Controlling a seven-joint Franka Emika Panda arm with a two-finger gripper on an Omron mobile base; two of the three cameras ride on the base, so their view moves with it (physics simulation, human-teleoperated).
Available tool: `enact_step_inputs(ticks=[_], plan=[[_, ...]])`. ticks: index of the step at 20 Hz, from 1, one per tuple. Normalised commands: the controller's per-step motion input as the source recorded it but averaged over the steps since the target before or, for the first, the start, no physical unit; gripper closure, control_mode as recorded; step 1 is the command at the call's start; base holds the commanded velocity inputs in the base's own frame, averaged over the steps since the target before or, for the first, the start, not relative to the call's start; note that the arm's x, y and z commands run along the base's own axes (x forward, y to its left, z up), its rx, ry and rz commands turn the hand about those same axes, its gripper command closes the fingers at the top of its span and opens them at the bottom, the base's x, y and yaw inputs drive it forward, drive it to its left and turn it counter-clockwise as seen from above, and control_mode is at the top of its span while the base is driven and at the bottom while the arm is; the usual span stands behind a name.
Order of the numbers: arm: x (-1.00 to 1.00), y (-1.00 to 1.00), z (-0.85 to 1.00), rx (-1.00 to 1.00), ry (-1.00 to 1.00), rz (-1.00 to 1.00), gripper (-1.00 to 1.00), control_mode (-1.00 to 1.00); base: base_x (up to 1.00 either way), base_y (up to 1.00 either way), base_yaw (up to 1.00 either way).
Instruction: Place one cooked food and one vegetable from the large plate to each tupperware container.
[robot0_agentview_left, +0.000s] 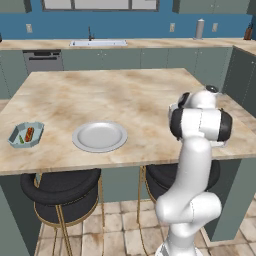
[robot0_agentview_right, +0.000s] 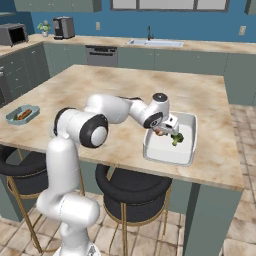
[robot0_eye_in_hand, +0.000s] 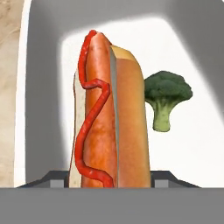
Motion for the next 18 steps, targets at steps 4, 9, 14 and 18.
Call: enact_step_inputs(ticks=[4,9,14,18], plan=[[0.23,0.0,-0.49,0.0,0.07,0.0,1.0,-1.0,0.0,0.0,0.0],[0.13,-0.11,-0.23,0.0,0.01,0.0,1.0,-1.0,0.0,0.0,0.0],[0.0,-0.06,0.0,0.0,0.0,0.0,1.0,-1.0,0.0,0.0,0.0],[0.0,0.0,0.0,0.0,0.0,0.01,-1.0,-1.0,0.0,0.0,0.0]])
